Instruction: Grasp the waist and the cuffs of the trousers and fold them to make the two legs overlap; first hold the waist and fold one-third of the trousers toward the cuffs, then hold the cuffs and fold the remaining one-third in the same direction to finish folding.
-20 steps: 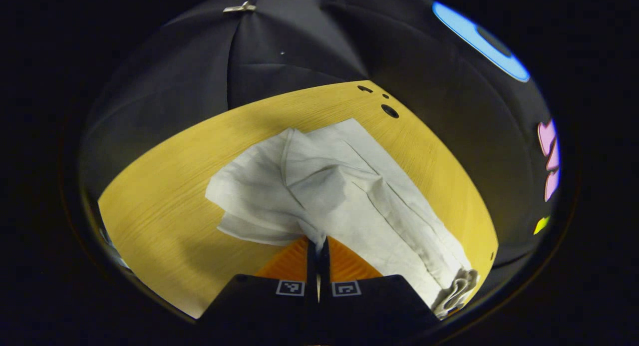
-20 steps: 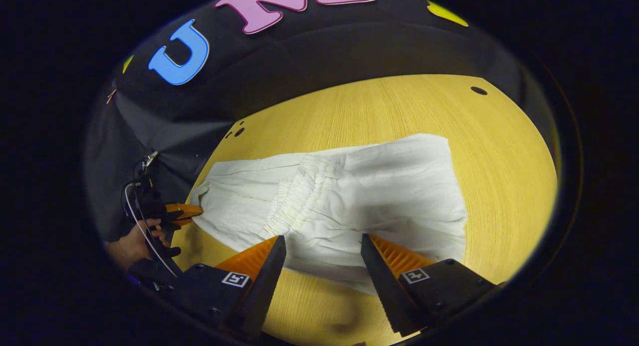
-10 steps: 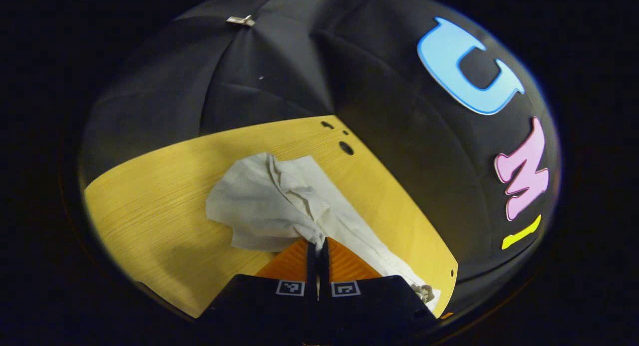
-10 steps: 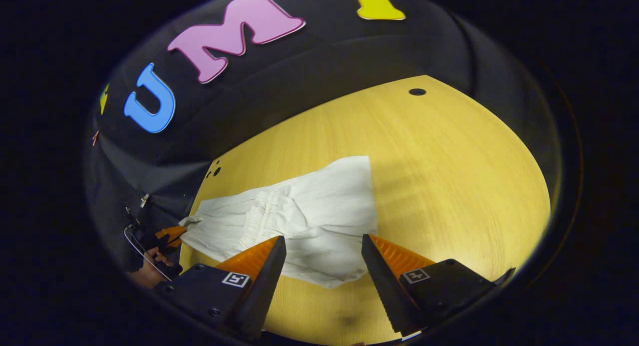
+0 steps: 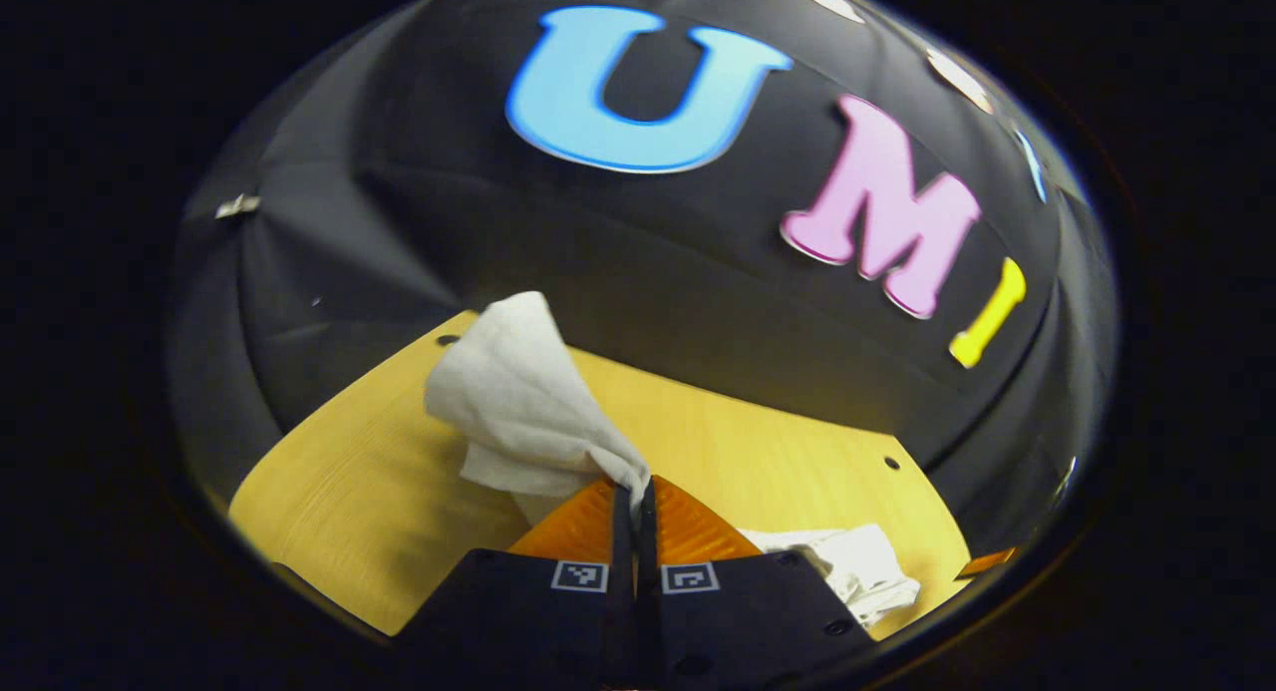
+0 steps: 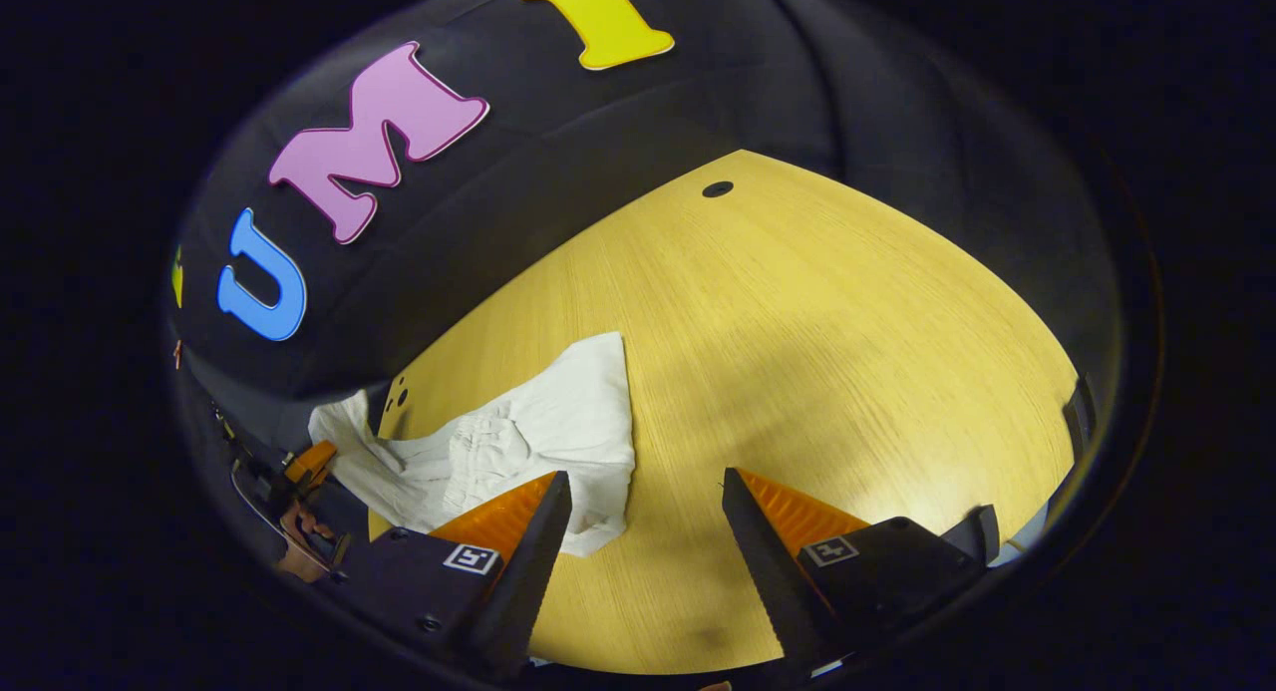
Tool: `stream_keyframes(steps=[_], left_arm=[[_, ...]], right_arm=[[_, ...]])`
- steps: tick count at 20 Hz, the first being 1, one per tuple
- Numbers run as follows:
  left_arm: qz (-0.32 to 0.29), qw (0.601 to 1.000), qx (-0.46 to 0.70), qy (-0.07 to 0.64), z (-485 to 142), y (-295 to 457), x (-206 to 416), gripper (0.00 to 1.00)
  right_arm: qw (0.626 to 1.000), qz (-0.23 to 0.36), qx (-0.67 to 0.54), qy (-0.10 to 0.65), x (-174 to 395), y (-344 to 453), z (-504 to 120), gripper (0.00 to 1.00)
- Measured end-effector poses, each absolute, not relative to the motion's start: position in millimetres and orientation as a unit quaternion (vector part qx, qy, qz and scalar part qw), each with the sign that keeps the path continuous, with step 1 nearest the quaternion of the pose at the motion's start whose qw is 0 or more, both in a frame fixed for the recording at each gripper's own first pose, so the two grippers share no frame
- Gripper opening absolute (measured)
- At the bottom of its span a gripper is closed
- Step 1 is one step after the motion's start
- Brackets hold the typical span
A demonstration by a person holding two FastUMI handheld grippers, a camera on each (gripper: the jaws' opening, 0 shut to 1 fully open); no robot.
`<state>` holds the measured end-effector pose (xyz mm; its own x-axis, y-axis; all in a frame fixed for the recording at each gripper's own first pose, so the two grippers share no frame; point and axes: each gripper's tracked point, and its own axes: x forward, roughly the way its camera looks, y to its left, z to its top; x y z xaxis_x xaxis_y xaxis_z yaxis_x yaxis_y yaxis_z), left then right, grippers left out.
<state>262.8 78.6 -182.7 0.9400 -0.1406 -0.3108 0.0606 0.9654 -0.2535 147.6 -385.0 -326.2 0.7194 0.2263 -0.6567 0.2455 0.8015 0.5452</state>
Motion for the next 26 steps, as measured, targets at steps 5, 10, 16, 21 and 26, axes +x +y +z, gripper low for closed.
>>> stream_keyframes(steps=[5,10,16,21,26], left_arm=[[-0.126,0.974,-0.045,0.180,-194,7,257,0.05],[-0.203,0.960,0.036,0.189,-208,-65,240,0.05],[-0.280,0.925,0.143,0.212,-258,-144,208,0.05],[-0.309,0.896,0.211,0.237,-300,-161,187,0.05],[-0.322,0.873,0.255,0.263,-330,-158,175,0.05]], right_arm=[[0.874,-0.020,0.324,0.363,144,-408,-320,0.94],[0.872,-0.026,0.330,0.360,135,-420,-319,0.94],[0.870,-0.037,0.339,0.356,119,-434,-320,0.94],[0.869,-0.037,0.342,0.356,112,-434,-321,0.94],[0.868,-0.030,0.339,0.361,108,-425,-323,0.94]])
